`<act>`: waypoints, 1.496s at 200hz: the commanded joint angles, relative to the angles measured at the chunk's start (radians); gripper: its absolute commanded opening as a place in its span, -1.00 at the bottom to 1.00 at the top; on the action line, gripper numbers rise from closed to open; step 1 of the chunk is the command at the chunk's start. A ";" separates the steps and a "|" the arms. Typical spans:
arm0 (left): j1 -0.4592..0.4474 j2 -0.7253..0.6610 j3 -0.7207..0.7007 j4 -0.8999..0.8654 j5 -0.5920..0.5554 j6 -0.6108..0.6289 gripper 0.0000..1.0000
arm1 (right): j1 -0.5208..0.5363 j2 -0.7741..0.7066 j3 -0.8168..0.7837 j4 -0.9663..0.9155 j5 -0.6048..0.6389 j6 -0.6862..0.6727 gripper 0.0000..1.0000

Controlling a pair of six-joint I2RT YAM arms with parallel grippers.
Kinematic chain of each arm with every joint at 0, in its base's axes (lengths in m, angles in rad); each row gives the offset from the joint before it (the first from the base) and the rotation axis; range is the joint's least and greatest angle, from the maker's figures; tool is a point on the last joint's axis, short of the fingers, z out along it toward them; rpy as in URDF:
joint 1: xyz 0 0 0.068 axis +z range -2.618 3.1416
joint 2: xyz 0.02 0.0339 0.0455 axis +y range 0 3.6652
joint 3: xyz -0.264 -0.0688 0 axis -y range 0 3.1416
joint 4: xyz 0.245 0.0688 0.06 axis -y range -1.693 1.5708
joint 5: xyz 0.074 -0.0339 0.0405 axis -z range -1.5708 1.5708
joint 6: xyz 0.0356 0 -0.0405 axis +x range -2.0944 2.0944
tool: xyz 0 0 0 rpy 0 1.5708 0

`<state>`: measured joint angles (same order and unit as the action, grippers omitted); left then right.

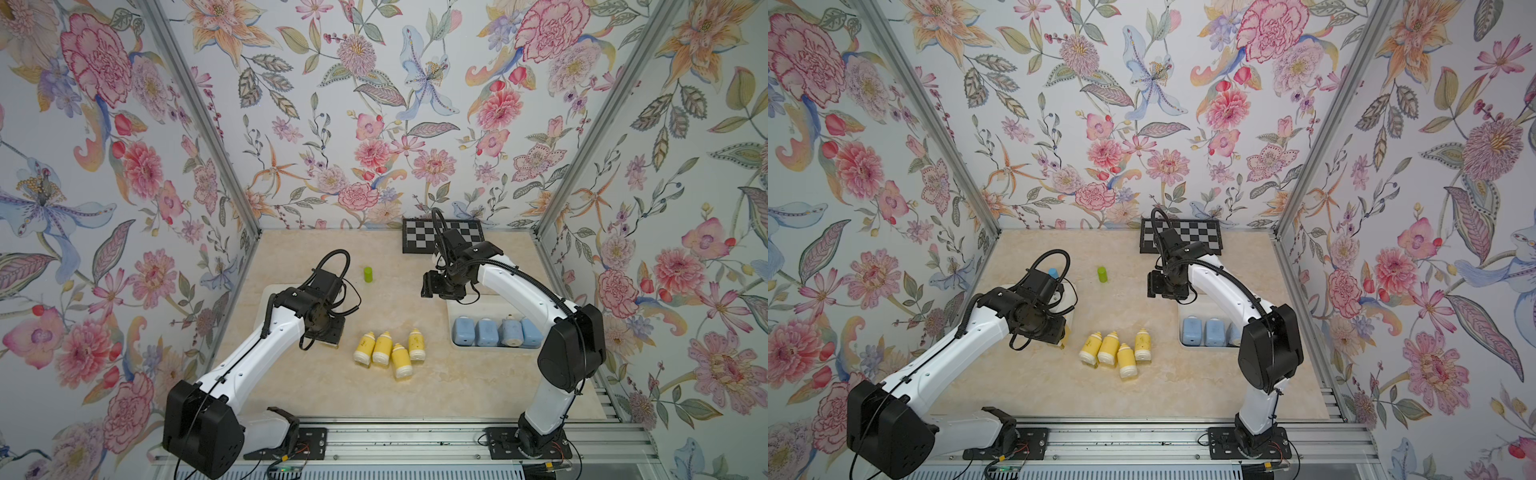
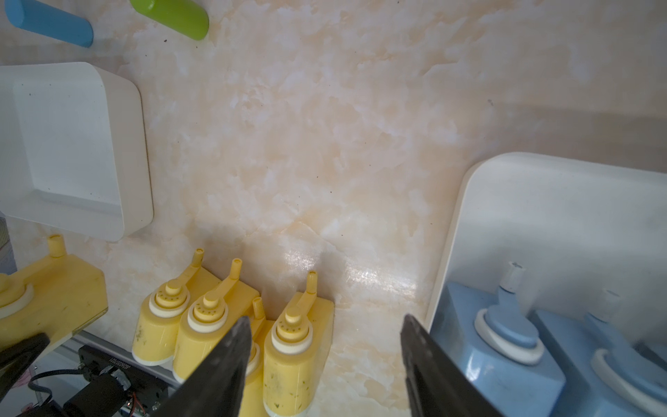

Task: Place the pencil sharpeners by color into the storage box
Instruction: Place the pencil sharpener in the storage box.

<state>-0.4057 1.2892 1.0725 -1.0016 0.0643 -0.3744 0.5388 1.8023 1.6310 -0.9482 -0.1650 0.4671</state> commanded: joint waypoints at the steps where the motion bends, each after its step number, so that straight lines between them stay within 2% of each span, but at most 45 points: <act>1: 0.067 -0.004 0.043 0.013 -0.017 0.013 -0.19 | -0.011 0.034 0.045 -0.006 -0.017 -0.019 0.34; 28: 0.139 0.032 0.064 0.047 0.005 0.032 -0.19 | -0.023 0.052 0.064 -0.005 -0.030 -0.026 0.34; 86: 0.226 0.165 0.111 0.146 0.066 0.038 -0.19 | -0.046 0.090 0.101 -0.005 -0.052 -0.038 0.35; 156: 0.244 0.326 0.182 0.218 0.120 0.014 -0.20 | -0.057 0.096 0.088 -0.004 -0.054 -0.039 0.35; 299: 0.238 0.289 0.078 0.261 0.121 -0.046 -0.20 | -0.067 0.094 0.077 -0.002 -0.065 -0.059 0.35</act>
<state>-0.1684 1.6257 1.1782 -0.7589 0.1799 -0.3935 0.4789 1.8854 1.7077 -0.9474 -0.2214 0.4248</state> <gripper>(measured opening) 0.495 0.676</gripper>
